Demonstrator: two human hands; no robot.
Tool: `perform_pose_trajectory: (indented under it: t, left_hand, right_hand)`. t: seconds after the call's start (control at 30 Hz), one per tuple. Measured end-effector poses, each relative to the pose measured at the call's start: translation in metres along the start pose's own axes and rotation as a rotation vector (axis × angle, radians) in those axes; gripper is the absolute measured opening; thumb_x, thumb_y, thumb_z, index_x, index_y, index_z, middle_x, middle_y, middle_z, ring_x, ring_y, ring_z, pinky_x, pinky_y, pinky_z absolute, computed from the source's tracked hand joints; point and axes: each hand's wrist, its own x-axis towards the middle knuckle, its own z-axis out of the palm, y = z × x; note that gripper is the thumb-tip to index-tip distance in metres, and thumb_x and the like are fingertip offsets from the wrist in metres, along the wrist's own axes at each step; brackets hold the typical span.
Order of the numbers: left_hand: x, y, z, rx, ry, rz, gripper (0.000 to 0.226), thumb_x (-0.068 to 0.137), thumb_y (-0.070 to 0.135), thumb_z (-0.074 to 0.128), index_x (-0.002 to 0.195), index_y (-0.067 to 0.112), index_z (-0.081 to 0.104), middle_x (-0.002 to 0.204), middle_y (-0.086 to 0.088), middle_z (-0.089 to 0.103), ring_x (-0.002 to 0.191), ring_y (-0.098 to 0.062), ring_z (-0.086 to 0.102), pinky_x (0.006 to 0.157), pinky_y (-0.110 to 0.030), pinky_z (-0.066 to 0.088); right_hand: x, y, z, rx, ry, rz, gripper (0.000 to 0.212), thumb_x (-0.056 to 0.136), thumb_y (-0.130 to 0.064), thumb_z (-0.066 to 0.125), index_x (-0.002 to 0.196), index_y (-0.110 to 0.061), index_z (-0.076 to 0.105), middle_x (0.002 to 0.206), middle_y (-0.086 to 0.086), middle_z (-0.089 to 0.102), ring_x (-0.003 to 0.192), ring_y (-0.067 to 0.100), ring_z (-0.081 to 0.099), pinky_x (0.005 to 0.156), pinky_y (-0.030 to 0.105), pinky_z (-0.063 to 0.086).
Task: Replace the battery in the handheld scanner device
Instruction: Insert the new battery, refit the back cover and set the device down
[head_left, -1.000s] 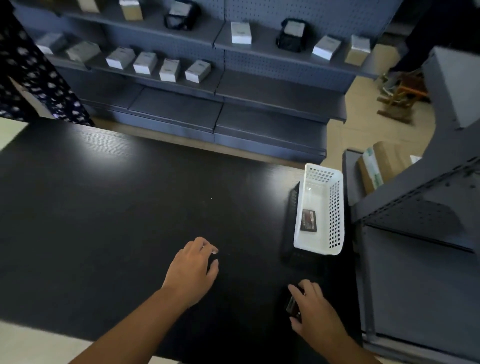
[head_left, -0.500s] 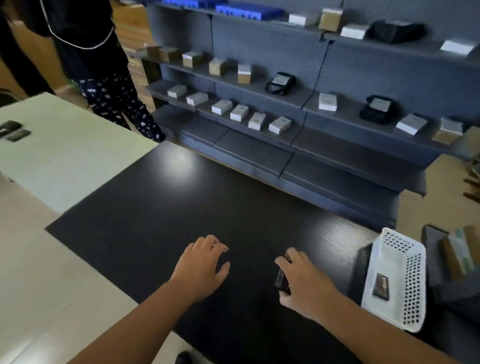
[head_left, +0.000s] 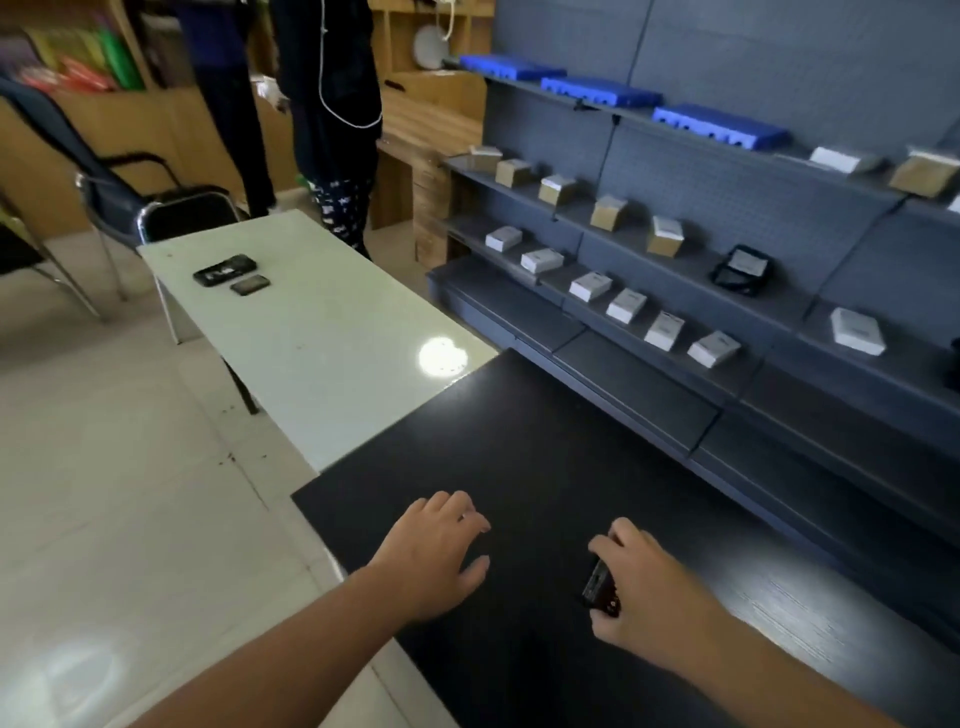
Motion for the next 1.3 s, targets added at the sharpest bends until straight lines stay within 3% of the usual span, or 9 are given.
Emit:
perform_pose_trajectory:
  t: [0.13,0.67,0.9,1.3]
  left_hand:
    - [0.010,-0.076,-0.022,-0.009,0.019,-0.058,0.049,0.098,0.052,0.044,0.141,0.030,0.050,0.138,0.006,0.051,0.124,-0.017,0.050,0.109,-0.036,0.041]
    - [0.068,-0.316,-0.075,-0.037,-0.035,-0.227,0.050,0.099,0.049,0.043,0.144,0.029,0.047,0.141,0.006,0.050,0.127,-0.017,0.048,0.112,-0.035,0.037]
    - [0.074,-0.425,-0.118,-0.021,-0.001,-0.276,0.048,0.099,0.048,0.045,0.143,0.029,0.049,0.139,0.006,0.051,0.125,-0.016,0.049,0.110,-0.031,0.037]
    - [0.111,-0.676,-0.182,-0.016,0.058,-0.188,0.054,0.096,0.053,0.036,0.142,0.029,0.050,0.138,0.006,0.052,0.124,-0.014,0.051,0.109,-0.032,0.039]
  right_hand:
    - [0.066,-0.053,-0.023,0.010,0.005,-0.024,0.045,0.083,-0.046,0.068,0.119,-0.026,0.051,0.115,-0.006,0.040,0.104,0.011,0.048,0.085,0.029,0.055]
    - [0.332,-0.188,-0.049,0.027,-0.020,-0.163,0.051,0.086,-0.044,0.067,0.128,-0.021,0.050,0.121,-0.002,0.042,0.106,0.013,0.048,0.085,0.028,0.056]
    - [0.421,-0.264,-0.074,0.020,-0.026,-0.222,0.040,0.085,-0.038,0.064,0.118,-0.020,0.050,0.116,0.001,0.040,0.104,0.019,0.047,0.081,0.030,0.055]
    - [0.579,-0.394,-0.112,0.058,0.074,-0.041,0.044,0.084,-0.049,0.060,0.121,-0.026,0.052,0.113,-0.004,0.042,0.107,0.013,0.050,0.083,0.023,0.052]
